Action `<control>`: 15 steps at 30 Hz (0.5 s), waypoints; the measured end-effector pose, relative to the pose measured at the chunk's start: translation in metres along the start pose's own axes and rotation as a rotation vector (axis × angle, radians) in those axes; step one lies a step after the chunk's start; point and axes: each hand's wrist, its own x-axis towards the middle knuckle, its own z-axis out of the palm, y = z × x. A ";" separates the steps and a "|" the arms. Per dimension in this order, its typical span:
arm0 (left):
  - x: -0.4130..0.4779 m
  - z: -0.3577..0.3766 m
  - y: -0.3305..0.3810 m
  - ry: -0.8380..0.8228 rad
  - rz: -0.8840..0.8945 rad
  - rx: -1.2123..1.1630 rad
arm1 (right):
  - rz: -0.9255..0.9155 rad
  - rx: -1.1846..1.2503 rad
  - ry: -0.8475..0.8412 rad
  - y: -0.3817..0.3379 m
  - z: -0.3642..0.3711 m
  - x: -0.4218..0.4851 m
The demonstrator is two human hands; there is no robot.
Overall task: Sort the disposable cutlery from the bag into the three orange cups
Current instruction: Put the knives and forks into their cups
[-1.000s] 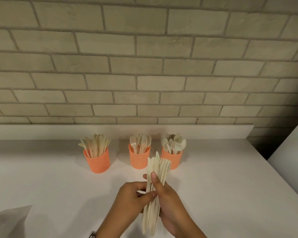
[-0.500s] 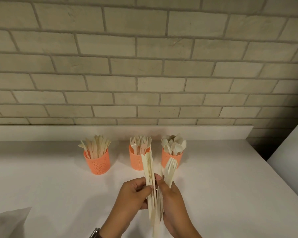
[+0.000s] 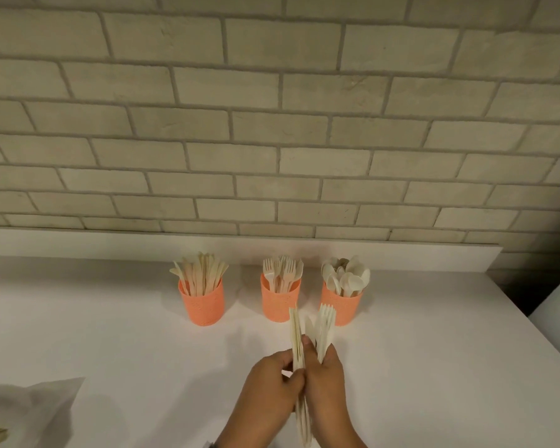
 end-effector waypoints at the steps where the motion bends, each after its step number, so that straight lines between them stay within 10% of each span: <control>1: 0.000 -0.001 0.000 -0.005 -0.010 -0.023 | -0.019 -0.011 -0.004 0.000 0.001 0.001; 15: -0.004 -0.042 -0.004 -0.048 -0.058 -0.498 | 0.105 0.193 -0.167 -0.014 0.020 -0.001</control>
